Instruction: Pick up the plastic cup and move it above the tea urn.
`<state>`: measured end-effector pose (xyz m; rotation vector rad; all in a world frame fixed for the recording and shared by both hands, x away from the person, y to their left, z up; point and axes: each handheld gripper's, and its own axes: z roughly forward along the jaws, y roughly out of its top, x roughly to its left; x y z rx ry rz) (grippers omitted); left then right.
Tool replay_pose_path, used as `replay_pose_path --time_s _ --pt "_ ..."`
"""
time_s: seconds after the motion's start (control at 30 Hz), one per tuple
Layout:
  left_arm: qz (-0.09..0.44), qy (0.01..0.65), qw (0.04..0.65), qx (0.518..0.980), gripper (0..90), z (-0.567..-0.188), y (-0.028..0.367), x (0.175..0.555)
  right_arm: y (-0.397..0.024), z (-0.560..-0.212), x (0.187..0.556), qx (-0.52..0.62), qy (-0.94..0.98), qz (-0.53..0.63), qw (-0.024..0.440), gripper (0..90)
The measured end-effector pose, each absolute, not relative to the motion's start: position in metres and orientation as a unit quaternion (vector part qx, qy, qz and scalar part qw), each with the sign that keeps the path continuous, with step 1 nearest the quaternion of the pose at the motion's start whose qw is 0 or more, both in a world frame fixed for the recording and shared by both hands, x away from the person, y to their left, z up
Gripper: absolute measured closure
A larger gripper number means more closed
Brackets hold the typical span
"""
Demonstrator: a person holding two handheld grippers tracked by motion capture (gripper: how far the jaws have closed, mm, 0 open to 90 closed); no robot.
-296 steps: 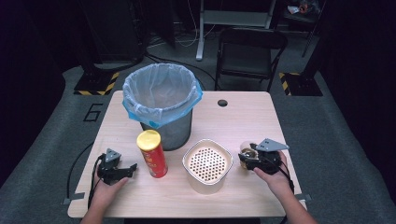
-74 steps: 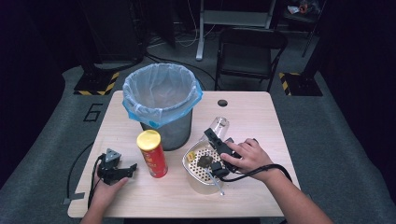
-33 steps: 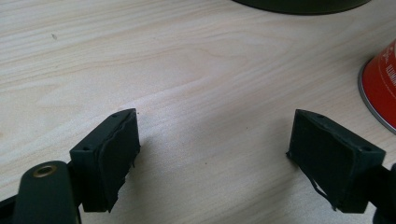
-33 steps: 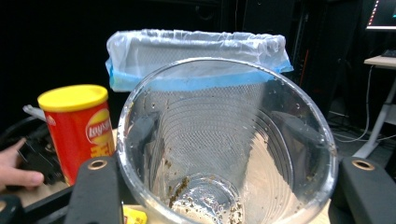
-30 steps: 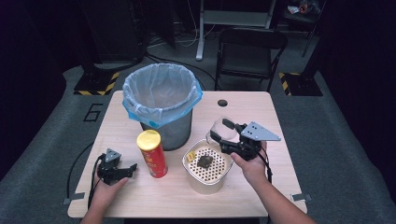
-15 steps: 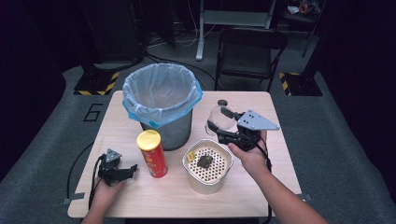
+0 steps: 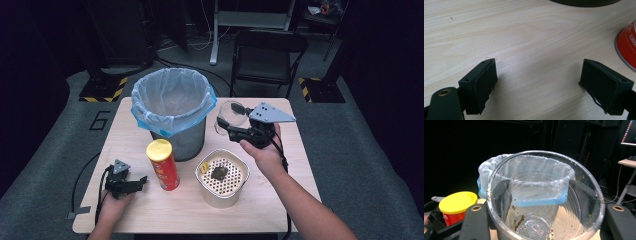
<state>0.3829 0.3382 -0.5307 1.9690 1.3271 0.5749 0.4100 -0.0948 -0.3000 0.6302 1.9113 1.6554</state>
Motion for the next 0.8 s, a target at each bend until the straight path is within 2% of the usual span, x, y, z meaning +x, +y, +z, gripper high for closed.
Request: replay_pose_path --time_s 0.23,0.8 --pt "0.222 0.509 0.341 0.758 13.7 -0.531 0.338 0.383 -0.084 -0.283 0.424 0.233 0.701 0.625 0.251 36.1" --pt "0.221 0.511 0.342 0.757 13.7 -0.531 0.338 0.383 -0.041 -0.237 0.451 0.217 0.714 0.614 0.255 36.3"
